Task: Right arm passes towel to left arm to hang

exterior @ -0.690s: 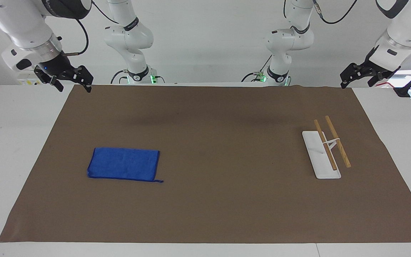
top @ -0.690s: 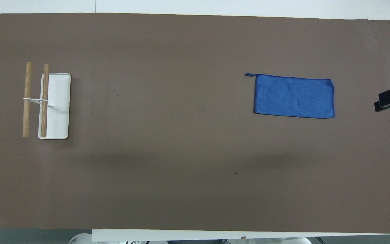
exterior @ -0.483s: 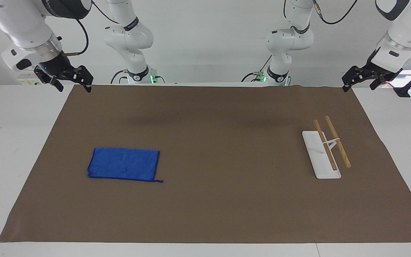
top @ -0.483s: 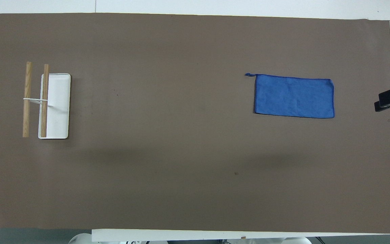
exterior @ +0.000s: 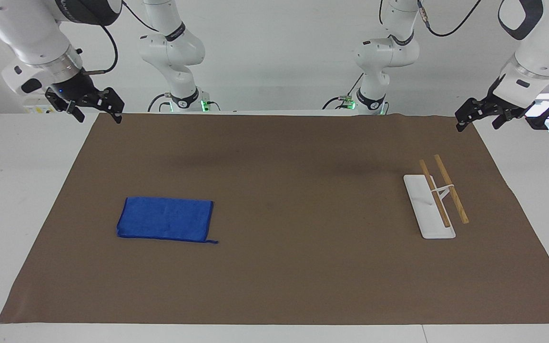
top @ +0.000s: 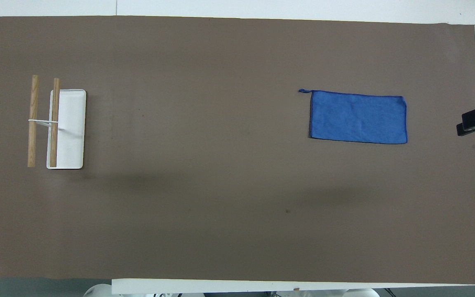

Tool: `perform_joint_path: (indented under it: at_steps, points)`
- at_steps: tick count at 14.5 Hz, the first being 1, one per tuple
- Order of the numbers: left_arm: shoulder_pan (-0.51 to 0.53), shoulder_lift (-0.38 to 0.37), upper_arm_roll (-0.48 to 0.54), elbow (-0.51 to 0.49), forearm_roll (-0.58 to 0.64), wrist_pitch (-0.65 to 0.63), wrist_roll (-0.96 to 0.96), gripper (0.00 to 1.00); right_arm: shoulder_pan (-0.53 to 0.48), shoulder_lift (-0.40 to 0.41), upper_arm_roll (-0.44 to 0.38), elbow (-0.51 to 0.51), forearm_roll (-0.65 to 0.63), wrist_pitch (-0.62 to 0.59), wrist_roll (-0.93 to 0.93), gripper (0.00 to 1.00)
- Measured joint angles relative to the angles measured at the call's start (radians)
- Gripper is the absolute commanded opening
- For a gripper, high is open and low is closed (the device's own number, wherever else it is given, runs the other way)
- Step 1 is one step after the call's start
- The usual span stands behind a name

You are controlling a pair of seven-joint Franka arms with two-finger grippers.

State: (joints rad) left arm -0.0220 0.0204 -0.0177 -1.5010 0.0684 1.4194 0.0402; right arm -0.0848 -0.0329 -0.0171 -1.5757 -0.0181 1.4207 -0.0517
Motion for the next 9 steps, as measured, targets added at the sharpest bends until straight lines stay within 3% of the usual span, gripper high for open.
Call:
perform_joint_path:
  at_steps: [2,5,9]
  points:
    - [0.0,0.0,0.0,0.0,0.0,-0.007,0.0,1.0,0.003,0.0,0.0,-0.001,0.001,0.013,-0.011,1.0]
    - [0.0,0.0,0.001,0.0,0.0,-0.009,0.0,1.0,0.051,0.008,0.004,-0.055,0.003,0.158,0.021,1.0]
    - [0.0,0.0,0.002,0.0,0.0,-0.013,0.0,1.0,0.141,0.147,0.008,-0.153,0.003,0.441,0.173,1.0]
